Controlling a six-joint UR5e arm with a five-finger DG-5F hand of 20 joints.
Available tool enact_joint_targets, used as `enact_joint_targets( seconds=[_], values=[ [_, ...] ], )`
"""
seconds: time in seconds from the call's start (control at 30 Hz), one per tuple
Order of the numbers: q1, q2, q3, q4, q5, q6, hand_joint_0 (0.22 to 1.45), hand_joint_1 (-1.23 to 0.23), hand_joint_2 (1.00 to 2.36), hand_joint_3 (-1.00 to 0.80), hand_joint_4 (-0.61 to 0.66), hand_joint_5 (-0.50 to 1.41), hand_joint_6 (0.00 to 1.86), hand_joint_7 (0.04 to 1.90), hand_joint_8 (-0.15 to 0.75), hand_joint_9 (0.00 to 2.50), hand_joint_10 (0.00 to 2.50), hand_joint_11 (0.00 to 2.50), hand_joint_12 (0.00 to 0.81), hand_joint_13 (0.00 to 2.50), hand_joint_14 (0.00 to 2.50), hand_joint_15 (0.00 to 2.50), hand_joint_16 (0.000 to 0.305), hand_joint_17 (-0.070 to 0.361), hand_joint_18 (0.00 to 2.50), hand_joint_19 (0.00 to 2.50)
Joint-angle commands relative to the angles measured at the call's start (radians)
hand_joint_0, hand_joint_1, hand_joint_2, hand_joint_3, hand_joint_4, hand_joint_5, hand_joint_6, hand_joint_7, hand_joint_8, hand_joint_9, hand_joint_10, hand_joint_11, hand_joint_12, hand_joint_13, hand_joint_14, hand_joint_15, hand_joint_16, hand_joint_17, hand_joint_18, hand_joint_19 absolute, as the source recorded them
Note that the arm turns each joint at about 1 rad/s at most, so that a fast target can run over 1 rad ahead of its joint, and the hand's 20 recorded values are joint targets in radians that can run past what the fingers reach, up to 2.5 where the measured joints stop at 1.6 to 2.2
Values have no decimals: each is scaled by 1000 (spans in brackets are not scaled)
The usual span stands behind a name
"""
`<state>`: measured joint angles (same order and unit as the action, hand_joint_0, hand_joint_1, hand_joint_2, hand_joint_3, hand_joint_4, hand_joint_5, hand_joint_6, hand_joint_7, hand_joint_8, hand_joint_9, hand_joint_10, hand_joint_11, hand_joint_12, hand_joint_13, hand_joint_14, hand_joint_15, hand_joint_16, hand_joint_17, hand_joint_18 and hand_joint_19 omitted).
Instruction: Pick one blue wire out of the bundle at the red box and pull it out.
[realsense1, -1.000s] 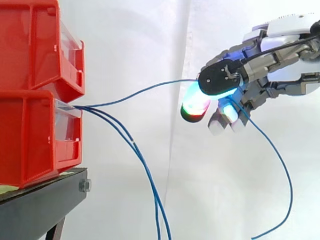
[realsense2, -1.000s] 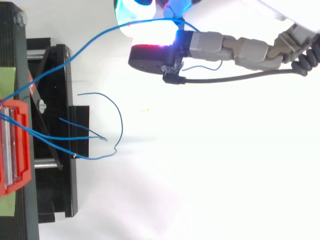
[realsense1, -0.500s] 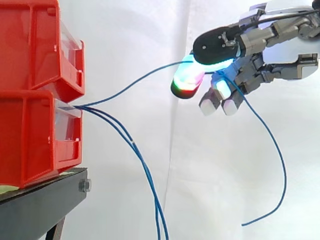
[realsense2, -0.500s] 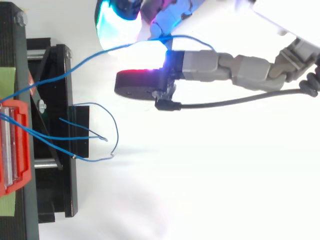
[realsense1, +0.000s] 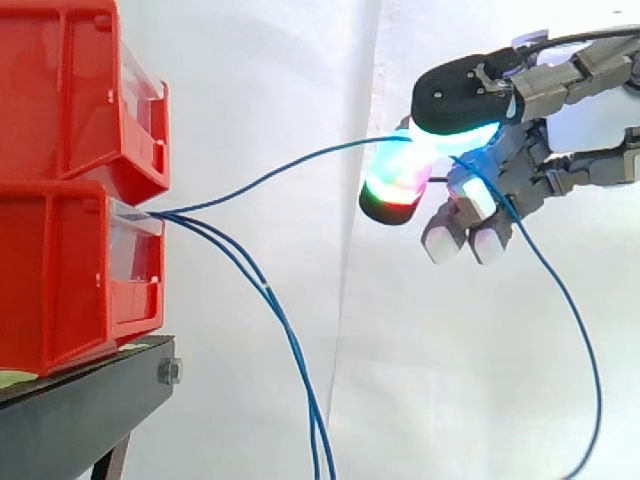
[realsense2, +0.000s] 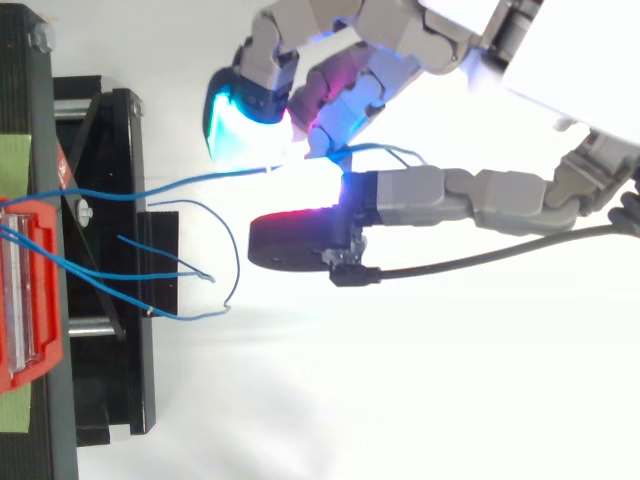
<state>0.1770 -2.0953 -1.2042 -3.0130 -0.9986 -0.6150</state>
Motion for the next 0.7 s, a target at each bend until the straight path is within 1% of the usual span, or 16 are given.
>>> enact_joint_targets(
  seconds=[0.0, 0.13, 0.33, 0.47, 0.5, 0.67],
  values=[
    [3, 0, 0, -20, 0, 27, 558, -644, 1014, -296, 182, -99, 760, 877, 270, 1154, 25, 727, 375, 837, 21, 495, 56, 125, 719, 750],
    [4, 0, 0, -20, 0, 29, 558, -621, 1014, -296, 194, -92, 737, 915, 269, 1165, 27, 725, 374, 840, 20, 498, 56, 126, 722, 749],
    [6, 0, 0, -21, -2, 38, 575, -624, 1016, -273, 178, -83, 717, 967, 268, 1179, 28, 721, 372, 844, 20, 497, 56, 125, 730, 752],
    [6, 0, 0, -21, -2, 44, 582, -642, 1019, -207, 134, -93, 765, 925, 280, 1182, 25, 730, 374, 849, 21, 491, 55, 123, 736, 744],
    [4, 0, 0, -21, -2, 44, 584, -649, 1020, -177, 146, -104, 815, 862, 284, 1206, 28, 765, 377, 860, 20, 490, 56, 126, 752, 734],
    [6, 0, 0, -21, -2, 46, 590, -684, 1022, -89, 132, -108, 869, 834, 289, 1231, 29, 779, 380, 877, 20, 488, 57, 129, 795, 721]
  ],
)
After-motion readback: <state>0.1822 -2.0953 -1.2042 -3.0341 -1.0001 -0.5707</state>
